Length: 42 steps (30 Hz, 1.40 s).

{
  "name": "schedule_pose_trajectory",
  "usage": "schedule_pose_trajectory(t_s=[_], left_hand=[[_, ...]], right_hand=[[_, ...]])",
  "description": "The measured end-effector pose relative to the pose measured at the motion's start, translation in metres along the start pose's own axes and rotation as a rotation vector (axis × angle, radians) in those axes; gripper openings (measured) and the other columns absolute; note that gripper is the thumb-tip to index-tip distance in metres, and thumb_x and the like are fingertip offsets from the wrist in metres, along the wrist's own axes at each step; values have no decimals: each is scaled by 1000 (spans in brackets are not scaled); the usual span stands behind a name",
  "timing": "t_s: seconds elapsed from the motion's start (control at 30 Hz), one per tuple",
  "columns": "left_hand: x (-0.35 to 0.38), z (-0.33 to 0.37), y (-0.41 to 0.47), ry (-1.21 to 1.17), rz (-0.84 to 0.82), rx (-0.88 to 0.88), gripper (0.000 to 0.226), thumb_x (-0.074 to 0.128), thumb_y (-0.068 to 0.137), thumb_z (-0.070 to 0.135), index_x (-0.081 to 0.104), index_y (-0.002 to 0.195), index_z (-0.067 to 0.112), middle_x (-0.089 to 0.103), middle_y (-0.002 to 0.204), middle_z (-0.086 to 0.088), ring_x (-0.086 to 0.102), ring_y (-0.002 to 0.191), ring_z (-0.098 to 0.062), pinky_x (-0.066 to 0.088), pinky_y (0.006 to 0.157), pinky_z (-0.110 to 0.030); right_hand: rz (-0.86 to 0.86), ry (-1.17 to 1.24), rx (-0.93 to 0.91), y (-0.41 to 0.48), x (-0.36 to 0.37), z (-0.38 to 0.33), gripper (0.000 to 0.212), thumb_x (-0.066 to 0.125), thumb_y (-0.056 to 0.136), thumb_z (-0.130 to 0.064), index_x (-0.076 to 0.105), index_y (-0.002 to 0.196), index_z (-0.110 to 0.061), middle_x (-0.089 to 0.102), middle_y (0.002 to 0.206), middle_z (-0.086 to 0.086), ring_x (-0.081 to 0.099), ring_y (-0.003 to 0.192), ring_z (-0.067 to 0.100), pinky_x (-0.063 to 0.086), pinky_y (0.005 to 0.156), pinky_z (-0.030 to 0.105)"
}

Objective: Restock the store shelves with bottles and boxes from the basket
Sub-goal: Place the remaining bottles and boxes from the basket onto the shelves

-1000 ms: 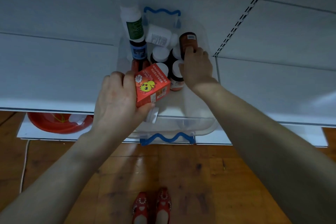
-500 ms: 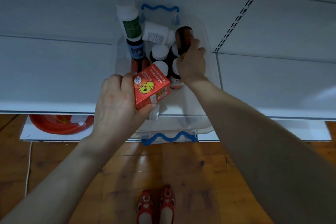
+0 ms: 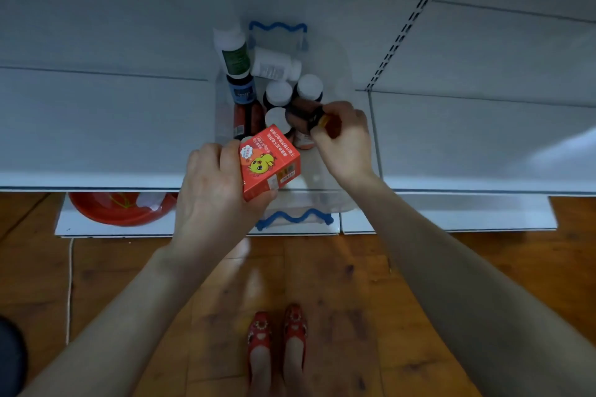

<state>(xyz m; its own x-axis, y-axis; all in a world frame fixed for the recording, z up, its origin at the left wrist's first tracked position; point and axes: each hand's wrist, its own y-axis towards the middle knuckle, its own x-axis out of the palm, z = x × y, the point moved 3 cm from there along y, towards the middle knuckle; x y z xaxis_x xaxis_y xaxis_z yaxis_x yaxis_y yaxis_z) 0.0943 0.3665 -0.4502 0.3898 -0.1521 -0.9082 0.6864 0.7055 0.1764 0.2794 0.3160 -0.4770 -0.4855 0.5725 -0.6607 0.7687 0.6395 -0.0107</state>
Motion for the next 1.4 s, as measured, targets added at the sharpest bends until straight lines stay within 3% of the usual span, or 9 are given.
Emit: schedule_pose_trajectory(t_s=[0.1,0.37,0.53,0.77,0.9,1.13,1.23,1.3,1.4], left_hand=[[-14,11,-15,-22,-16,-16,72,85,61,30,54,113,-8,57,96,-26,56,89,-41,40,67,-35],[-64,52,-55,-126,-64,-43,74,82,63,35,52,118,-5,56,104,-23,53,100,-37,41,80,-37],[-97,95,-66,-293,-70,-74,73,76,65,47,52,118,1,55,104,-14,49,102,-28,38,82,-33],[-137,155,-73,-571,-93,-190,68,66,57,66,51,108,24,56,104,3,55,97,-16,50,80,-35],[-164,181,-83,-813,-120,-327,65,80,63,46,51,115,20,61,96,14,60,85,-2,45,68,-16],[-198,195,-106,-1247,-150,-506,63,73,53,49,62,105,15,71,93,-2,68,82,-15,54,77,-33],[-210,204,-112,-1495,-130,-606,15,59,80,24,62,89,12,67,74,-1,63,62,-9,48,69,-31],[-217,210,-115,-1562,-123,-616,15,45,88,12,60,86,11,66,70,-2,61,63,-12,48,67,-31],[-221,215,-120,-1557,-105,-572,22,60,79,14,58,98,3,65,78,-7,63,65,-15,53,52,-24]], right_hand=[[-16,32,-3,-39,-29,-6,35,56,81,-19,57,115,-12,50,111,9,48,101,19,40,88,27],[51,185,156,-124,-142,-18,37,58,87,-15,51,123,-16,53,104,-6,53,80,-9,42,71,6],[37,232,145,-157,-218,-33,21,56,90,-15,56,110,-22,56,95,-16,55,93,10,48,84,32],[43,246,48,-172,-298,-54,25,47,85,-33,61,101,-21,58,89,-17,54,77,3,43,61,9],[-4,276,-10,-174,-318,-70,11,49,89,-32,60,90,-31,59,88,-15,55,71,-1,42,55,8],[-79,363,-130,-175,-330,-111,11,52,88,-31,63,88,-29,62,83,-7,53,60,-6,39,49,10],[-96,383,-182,-177,-337,-125,12,53,91,-26,62,84,-28,61,79,-8,52,58,-6,38,48,10],[-98,388,-214,-178,-342,-132,17,52,93,-24,62,81,-30,60,78,-9,52,58,-6,39,47,11],[-113,380,-238,-180,-349,-137,20,51,94,-22,62,81,-32,60,78,-9,53,58,-5,40,46,11]])
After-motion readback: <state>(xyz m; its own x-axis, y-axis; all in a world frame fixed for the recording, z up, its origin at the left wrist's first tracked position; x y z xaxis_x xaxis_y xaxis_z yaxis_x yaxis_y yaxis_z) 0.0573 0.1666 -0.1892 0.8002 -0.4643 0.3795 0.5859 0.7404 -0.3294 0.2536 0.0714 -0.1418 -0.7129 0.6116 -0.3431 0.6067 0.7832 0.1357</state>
